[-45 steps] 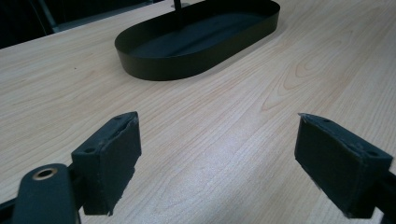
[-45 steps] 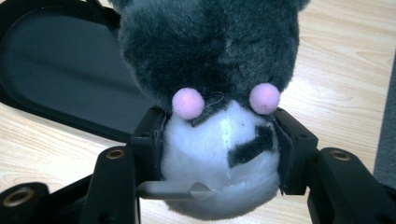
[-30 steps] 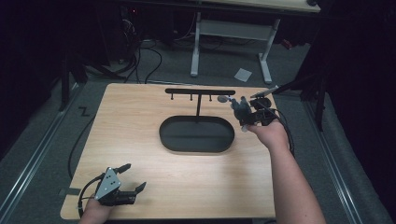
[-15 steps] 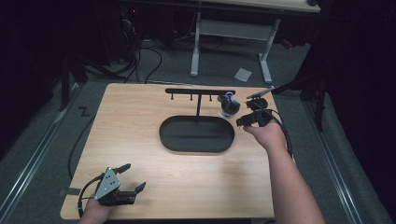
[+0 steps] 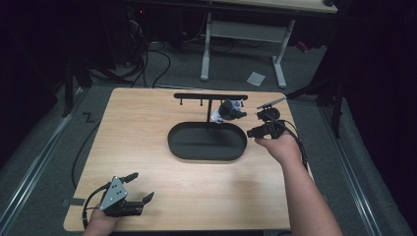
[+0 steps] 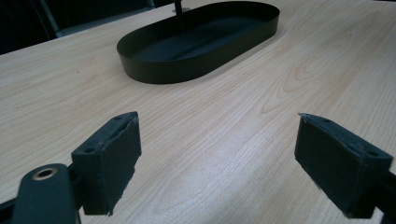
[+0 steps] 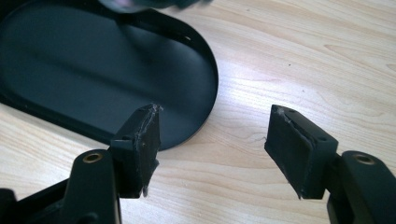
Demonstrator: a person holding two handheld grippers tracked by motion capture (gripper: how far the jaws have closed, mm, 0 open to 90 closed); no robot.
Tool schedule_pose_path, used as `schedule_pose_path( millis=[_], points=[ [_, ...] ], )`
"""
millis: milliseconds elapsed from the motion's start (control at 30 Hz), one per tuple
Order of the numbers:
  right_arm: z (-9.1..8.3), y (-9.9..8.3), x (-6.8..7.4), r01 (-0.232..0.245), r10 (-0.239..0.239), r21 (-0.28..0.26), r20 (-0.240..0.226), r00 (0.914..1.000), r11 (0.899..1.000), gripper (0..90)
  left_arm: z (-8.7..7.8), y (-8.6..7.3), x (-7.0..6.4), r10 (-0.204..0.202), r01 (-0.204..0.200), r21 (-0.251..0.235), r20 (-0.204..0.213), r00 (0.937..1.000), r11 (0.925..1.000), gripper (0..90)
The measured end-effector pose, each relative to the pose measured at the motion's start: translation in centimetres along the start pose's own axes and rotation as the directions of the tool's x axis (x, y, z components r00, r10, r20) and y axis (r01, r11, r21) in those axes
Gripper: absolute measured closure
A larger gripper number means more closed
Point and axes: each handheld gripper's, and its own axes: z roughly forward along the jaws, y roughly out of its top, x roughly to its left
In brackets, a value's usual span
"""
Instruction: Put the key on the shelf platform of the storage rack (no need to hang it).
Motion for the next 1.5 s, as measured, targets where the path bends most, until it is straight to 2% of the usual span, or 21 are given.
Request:
schedule_pose_path(
  millis=[67,100,200,233,333,367,400,500,567,767,800,867,967,1100,1233,1267,1367,1400,1433,1467,1500],
  points=[
    [0.2,-0.6,0.1,0.02,-0.021,-0.021,-0.006,0.9998,1.0,34.9,0.0,0.0,0.0,0.003,-0.003,0.0,-0.002,1.0,1.0,15.1],
    [0.4,-1.2,0.1,0.051,-0.051,-0.043,-0.003,0.9987,0.998,34.5,0.0,0.0,-0.1,0.002,-0.002,-0.004,-0.005,1.0,1.0,15.1],
    [0.7,-1.7,0.2,0.075,-0.074,-0.035,0.018,0.9971,0.997,32.2,0.0,0.0,-0.1,0.002,-0.002,-0.003,-0.004,1.0,1.0,15.1],
    [0.8,-2.4,0.1,0.106,-0.104,-0.058,0.025,0.9942,0.993,32.4,0.0,0.0,-0.1,0.0,0.0,-0.002,-0.005,1.0,1.0,15.1],
    [0.9,-3.0,-0.1,0.09,-0.089,-0.059,0.03,0.9956,0.994,32.1,-0.1,0.0,-0.1,0.003,-0.003,-0.006,-0.01,0.9999,1.0,15.1],
    [1.0,-3.4,-0.2,0.096,-0.093,-0.076,0.032,0.9951,0.993,32.4,-0.1,-0.1,-0.1,0.004,-0.004,-0.007,-0.011,0.9999,1.0,15.1],
    [1.1,-4.1,-0.6,0.067,-0.066,-0.09,0.019,0.9976,0.994,32.1,-0.1,0.0,-0.1,0.004,-0.004,-0.007,-0.011,0.9999,1.0,15.1],
    [1.2,-5.0,-1.0,0.059,-0.059,-0.112,0.008,0.9982,0.992,31.6,-0.1,0.0,-0.1,0.001,-0.001,-0.005,-0.012,0.9999,1.0,15.1],
    [1.4,-6.1,-1.2,0.045,-0.045,-0.138,0.003,0.999,0.989,26.8,-0.1,-0.1,-0.1,0.002,-0.002,-0.006,-0.013,0.9999,1.0,15.1],
    [1.8,-8.2,-1.6,0.028,-0.03,-0.167,-0.01,0.9995,0.986,23.0,-0.1,0.0,0.0,-0.003,0.003,-0.005,-0.011,0.9999,1.0,15.1],
    [1.9,-9.2,-1.9,0.007,-0.013,-0.193,-0.027,0.9996,0.981,21.1,-0.1,0.0,0.0,-0.002,0.002,-0.004,-0.012,0.9999,1.0,15.1],
    [2.0,-9.6,-1.9,0.0,-0.006,-0.2,-0.03,0.9995,0.98,19.7,-0.1,0.0,-0.1,0.001,-0.001,-0.004,-0.012,0.9999,1.0,15.1],
    [2.5,-11.2,-2.1,-0.025,0.016,-0.215,-0.044,0.9989,0.976,15.8,-0.1,0.0,0.0,-0.001,0.001,-0.001,-0.01,0.9999,1.0,15.1],
    [3.5,-13.7,-2.0,-0.07,0.056,-0.26,-0.059,0.9967,0.963,14.9,0.0,0.0,-0.1,0.001,-0.001,-0.002,-0.013,0.9999,1.0,15.1],
    [3.9,-15.1,-1.7,-0.079,0.064,-0.287,-0.06,0.9961,0.955,14.8,0.0,0.0,0.0,-0.001,0.001,-0.001,-0.013,0.9999,1.0,15.1],
    [4.1,-16.0,-1.3,-0.07,0.056,-0.309,-0.054,0.997,0.948,14.7,0.0,0.0,0.0,0.0,0.0,-0.001,-0.012,0.9999,1.0,15.1],
    [4.2,-16.7,-0.8,-0.054,0.04,-0.328,-0.05,0.9979,0.943,14.5,0.0,0.0,0.0,0.002,-0.002,0.008,-0.005,1.0,1.0,15.1],
    [4.2,-17.6,0.1,-0.025,0.012,-0.36,-0.038,0.9992,0.933,13.6,0.1,0.0,0.0,0.0,0.0,0.007,0.0,1.0,1.0,15.1],
    [4.2,-17.6,0.1,-0.025,0.012,-0.36,-0.038,0.9992,0.933,13.6,0.1,0.0,0.0,-0.001,0.001,0.006,0.001,1.0,1.0,15.1],
    [4.2,-18.7,1.1,0.02,-0.014,-0.379,0.019,0.9997,0.925,13.4,0.1,0.0,0.1,0.0,0.0,0.009,0.002,1.0,1.0,15.1],
    [4.2,-18.7,1.1,0.02,-0.014,-0.379,0.019,0.9997,0.925,13.4,0.2,0.1,0.1,-0.002,0.002,0.011,0.004,1.0,0.9999,15.1]
  ],
)
